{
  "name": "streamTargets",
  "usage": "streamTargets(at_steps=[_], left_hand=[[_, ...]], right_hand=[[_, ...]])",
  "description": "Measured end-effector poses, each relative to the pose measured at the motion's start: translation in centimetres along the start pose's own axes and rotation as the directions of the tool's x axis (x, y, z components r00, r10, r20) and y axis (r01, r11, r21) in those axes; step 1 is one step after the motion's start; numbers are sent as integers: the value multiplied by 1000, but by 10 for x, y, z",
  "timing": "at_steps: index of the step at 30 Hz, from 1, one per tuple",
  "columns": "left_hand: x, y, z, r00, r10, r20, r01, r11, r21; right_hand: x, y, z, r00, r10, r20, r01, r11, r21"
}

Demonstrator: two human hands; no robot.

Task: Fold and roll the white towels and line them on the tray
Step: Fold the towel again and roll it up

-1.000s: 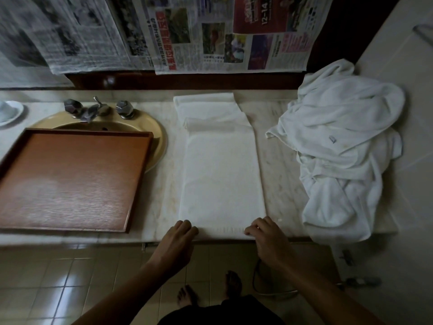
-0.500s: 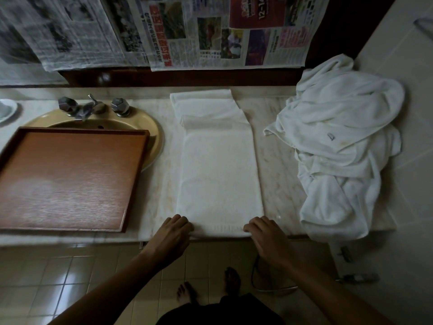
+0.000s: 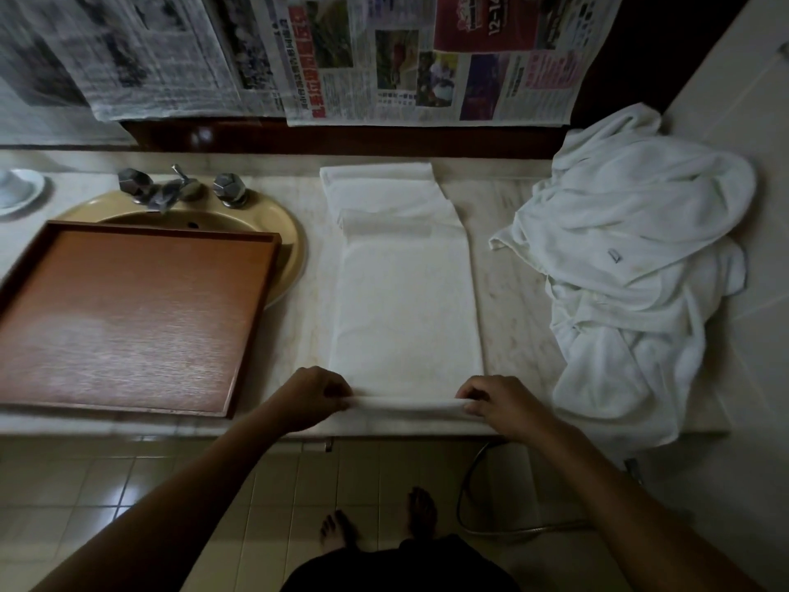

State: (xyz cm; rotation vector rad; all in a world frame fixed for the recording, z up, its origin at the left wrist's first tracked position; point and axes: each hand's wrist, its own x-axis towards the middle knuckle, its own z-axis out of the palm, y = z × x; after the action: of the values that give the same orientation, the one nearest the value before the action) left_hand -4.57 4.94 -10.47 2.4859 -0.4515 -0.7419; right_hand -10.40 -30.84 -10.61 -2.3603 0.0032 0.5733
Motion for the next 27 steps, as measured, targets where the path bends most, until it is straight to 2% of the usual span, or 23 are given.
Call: streamTargets(at_steps=[3, 8, 11, 14, 17, 19, 22, 27], left_hand=[[5, -1, -5, 995, -95, -21, 93, 993, -74], [4, 5, 1, 984, -142, -111, 124, 980, -156], [0, 14, 10, 972, -87, -217, 70, 994, -83], [-5, 21, 26, 947, 62, -316, -35, 995, 91], [-14, 25, 51, 924, 190, -331, -120, 968, 220], [-21, 24, 64, 917, 214, -338, -133, 960, 247], [-28, 20, 69, 917, 245, -315, -150, 943, 296], [-22, 14, 57, 915, 274, -297, -160, 920, 357]], right_hand=[[3, 2, -4, 999, 29, -26, -27, 998, 51], [3, 0, 0, 996, 60, -71, -57, 998, 40], [3, -3, 10, 985, 11, -171, -19, 999, -44], [0, -8, 25, 974, -66, -217, 43, 993, -109], [-6, -16, 45, 964, -158, -215, 99, 959, -265], [-12, -17, 56, 941, -235, -245, 146, 931, -336], [-21, -12, 64, 914, -287, -287, 171, 913, -370], [-26, -10, 63, 905, -334, -263, 201, 881, -429]])
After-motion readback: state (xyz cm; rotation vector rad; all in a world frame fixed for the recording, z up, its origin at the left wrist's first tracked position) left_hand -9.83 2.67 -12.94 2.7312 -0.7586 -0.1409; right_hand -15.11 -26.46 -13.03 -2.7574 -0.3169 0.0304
